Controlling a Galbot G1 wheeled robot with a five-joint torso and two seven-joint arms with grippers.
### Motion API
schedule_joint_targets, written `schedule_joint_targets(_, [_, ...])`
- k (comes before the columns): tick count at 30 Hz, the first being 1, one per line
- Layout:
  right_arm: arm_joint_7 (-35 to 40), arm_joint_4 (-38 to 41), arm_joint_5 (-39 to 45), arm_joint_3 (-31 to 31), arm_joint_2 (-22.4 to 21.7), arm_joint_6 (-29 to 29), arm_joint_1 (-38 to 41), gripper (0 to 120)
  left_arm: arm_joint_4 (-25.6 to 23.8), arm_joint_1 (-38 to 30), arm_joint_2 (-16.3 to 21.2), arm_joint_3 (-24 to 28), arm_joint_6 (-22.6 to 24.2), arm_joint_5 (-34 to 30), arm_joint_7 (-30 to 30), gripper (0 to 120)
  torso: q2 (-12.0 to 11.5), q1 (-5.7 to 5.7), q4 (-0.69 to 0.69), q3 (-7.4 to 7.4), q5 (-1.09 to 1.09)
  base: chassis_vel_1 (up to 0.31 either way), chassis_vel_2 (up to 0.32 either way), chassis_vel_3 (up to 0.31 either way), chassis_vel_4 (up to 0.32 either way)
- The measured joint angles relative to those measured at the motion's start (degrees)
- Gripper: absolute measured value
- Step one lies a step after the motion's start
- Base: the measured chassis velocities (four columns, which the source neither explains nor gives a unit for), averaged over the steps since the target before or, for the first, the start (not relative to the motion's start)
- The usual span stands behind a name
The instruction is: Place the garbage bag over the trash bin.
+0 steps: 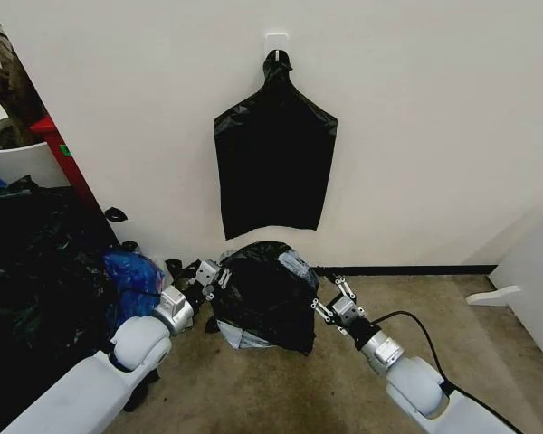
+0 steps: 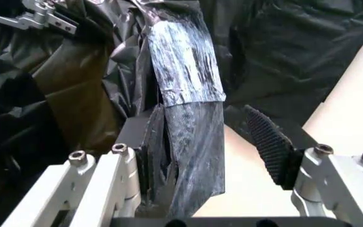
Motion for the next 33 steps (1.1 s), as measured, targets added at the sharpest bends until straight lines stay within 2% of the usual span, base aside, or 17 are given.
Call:
schedule_joint_targets(7, [0.25,-0.17,-0.22,-0.04,0.72,-0.66,0.26,38,-0.19,0.23,-0.33,-0.01,0.05,-0.14,-0.05,4,0.00,0.00,0.00,0.00,0.00,0.000,0.000,0.000,0.000])
schedule_joint_targets(11, [0.27,0.05,0.13,0.08,0.78,-0.56,0.31,21,-0.24,0.38,-0.47,0.15,0.10,-0.15,-0.06,4,0.00,0.00,0.00,0.00,0.00,0.000,0.000,0.000,0.000])
schedule_joint_targets(13, [0.27,0.09,0.20,0.10,0.78,-0.54,0.33,19,-0.24,0.41,-0.48,0.16,0.11,-0.13,-0.06,4,0.00,0.00,0.00,0.00,0.00,0.000,0.000,0.000,0.000])
schedule_joint_targets(17, [0.27,0.71,1.61,0.28,0.64,-0.19,0.49,1,-0.24,0.80,-0.51,0.20,0.12,0.45,-0.02,4,0.00,0.00,0.00,0.00,0.00,0.000,0.000,0.000,0.000])
schedule_joint_targets(29, [-0.44,0.67,3.32,0.41,0.74,1.46,0.85,0,-0.04,2.44,-0.44,0.17,-0.97,3.64,1.49,4,0.00,0.00,0.00,0.00,0.00,0.000,0.000,0.000,0.000])
schedule_joint_targets(33, [1.26,-0.44,2.34,0.97,0.69,-0.96,1.20,0,0.79,2.74,-0.52,-0.60,-3.52,6.77,3.00,4,0.00,0.00,0.00,0.00,0.00,0.000,0.000,0.000,0.000])
